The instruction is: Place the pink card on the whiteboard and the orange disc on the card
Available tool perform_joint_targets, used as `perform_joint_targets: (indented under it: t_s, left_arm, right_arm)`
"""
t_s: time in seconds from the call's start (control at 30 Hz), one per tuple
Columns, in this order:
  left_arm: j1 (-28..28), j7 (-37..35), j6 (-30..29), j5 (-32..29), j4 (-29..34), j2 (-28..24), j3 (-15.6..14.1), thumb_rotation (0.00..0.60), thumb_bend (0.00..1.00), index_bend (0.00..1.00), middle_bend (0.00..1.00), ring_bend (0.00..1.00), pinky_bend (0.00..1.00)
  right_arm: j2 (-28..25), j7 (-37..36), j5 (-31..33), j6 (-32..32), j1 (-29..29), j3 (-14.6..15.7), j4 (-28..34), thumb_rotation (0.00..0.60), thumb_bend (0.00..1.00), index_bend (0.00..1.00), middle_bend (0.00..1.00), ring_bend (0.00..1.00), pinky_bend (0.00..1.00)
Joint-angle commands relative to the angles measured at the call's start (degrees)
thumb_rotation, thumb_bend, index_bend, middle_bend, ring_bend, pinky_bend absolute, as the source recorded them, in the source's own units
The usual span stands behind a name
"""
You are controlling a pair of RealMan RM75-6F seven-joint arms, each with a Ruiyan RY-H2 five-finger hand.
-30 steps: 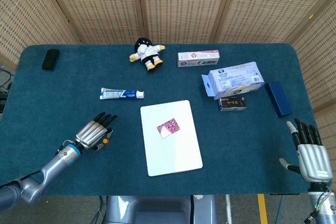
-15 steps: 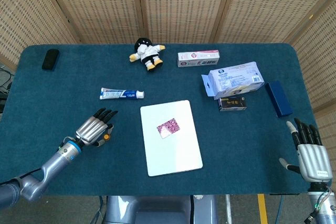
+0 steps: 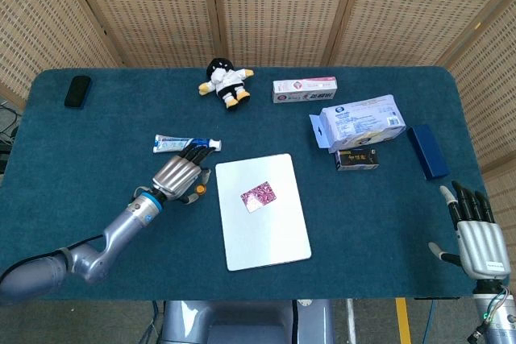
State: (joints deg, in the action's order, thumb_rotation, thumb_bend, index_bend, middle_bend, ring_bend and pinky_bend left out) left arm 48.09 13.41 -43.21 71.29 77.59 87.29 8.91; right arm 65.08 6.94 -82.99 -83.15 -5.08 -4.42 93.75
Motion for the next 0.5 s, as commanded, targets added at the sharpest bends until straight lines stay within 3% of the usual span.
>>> perform_joint_targets:
  t_s: [0.03,0.5]
  left_arm:
    - [3.59,5.33,1.54,-4.54,-0.93,4.43,2.36,0.6,0.32,0.55,0.0,0.0,0.0]
    - [10.62,15.55,0.99,-14.76,-8.13,16.05,4.41,0.6,0.31,0.55,0.0,0.0,0.0]
  right_arm:
    - [0.01,-0.05,0.08,0.06,-0.02,-0.03,-0.03,0.6,0.0,0.0,0.0,0.0,0.0]
    - [0.01,-0.4,0.44,0.35,-0.1,-0.12,-0.08,0.6,0.0,0.0,0.01,0.0,0.0]
